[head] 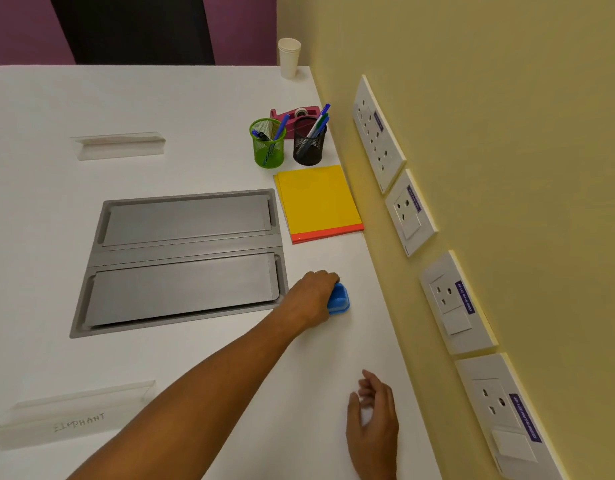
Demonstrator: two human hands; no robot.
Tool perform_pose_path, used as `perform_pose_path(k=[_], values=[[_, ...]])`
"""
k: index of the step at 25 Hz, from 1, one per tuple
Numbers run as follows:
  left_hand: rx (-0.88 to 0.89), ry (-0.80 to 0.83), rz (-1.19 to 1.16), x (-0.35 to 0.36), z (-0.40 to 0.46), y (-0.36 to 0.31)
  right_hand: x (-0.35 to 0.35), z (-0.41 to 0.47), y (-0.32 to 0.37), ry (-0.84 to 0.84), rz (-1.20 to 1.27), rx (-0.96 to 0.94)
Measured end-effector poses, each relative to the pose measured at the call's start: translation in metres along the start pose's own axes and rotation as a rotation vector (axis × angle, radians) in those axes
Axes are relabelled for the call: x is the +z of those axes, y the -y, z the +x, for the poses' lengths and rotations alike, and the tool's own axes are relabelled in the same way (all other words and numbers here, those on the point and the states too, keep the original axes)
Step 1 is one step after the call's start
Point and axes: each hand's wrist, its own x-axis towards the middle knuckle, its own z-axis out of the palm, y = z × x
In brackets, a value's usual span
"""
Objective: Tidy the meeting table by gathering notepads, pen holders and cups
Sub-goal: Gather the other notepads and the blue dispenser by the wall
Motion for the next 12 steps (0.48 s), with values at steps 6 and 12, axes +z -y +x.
perform_pose_path(k=[6,12], values=[[0.017,0.049,0.046,0.028,0.008,-0.002,0.002,-0.005,-0.001,-0.014,-0.049,-0.028],[0.025,0.016,0.193,0.046,-0.005,0.002,0.008,-0.005,-0.006,0.006,-0.210,-0.118]])
